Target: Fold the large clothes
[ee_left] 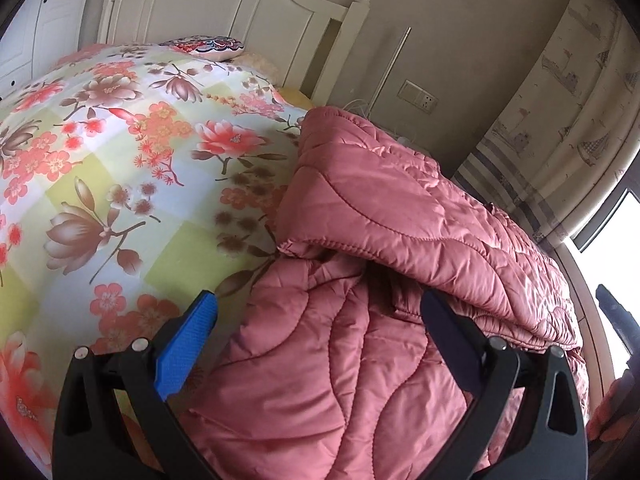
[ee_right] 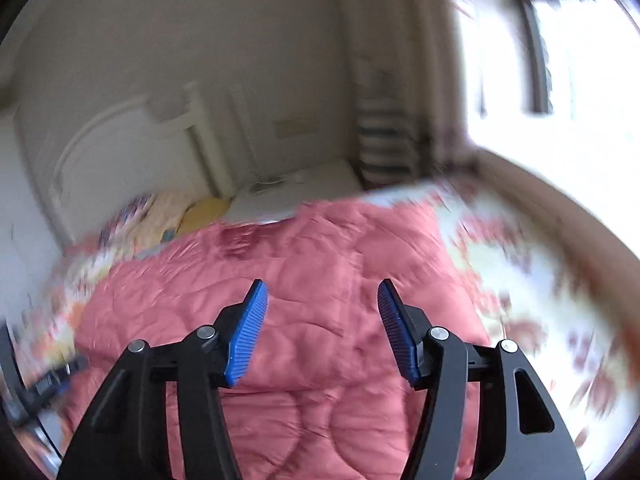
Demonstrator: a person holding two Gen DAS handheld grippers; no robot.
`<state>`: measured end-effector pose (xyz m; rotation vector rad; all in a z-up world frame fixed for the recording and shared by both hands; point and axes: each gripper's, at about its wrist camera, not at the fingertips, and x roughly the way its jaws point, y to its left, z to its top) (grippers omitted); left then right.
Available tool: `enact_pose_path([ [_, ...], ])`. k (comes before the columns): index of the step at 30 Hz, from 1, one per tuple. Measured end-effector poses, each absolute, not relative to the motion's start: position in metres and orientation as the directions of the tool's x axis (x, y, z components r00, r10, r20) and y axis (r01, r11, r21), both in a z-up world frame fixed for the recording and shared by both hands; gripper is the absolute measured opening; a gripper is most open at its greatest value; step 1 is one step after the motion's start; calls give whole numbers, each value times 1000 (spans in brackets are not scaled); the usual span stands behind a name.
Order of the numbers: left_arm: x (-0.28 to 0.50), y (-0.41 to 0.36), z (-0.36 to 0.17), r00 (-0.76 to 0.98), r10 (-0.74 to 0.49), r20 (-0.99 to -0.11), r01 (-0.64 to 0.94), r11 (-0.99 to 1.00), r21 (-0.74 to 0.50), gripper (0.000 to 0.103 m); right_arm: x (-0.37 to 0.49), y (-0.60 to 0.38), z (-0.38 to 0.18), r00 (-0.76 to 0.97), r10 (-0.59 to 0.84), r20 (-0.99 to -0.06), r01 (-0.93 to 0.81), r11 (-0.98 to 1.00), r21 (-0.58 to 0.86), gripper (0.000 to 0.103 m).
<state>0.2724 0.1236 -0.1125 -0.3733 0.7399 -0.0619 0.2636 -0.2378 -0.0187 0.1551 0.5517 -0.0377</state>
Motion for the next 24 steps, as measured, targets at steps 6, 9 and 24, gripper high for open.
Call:
enact_pose_path([
  [6, 269, 123, -96, 760, -179, -625, -55, 940, -336, 100, 303, -195, -57, 747, -58, -662, 5, 997, -81, 57],
  [9, 273, 110, -66, 791, -207, -576, 30, 953, -302, 100, 312, -199, -81, 697, -64, -714, 9, 997, -80, 59],
  [24, 358, 84, -72, 652, -412, -636, 152, 894, -422, 100, 317, -214, -83, 686, 3, -727, 13, 1000, 16, 67],
])
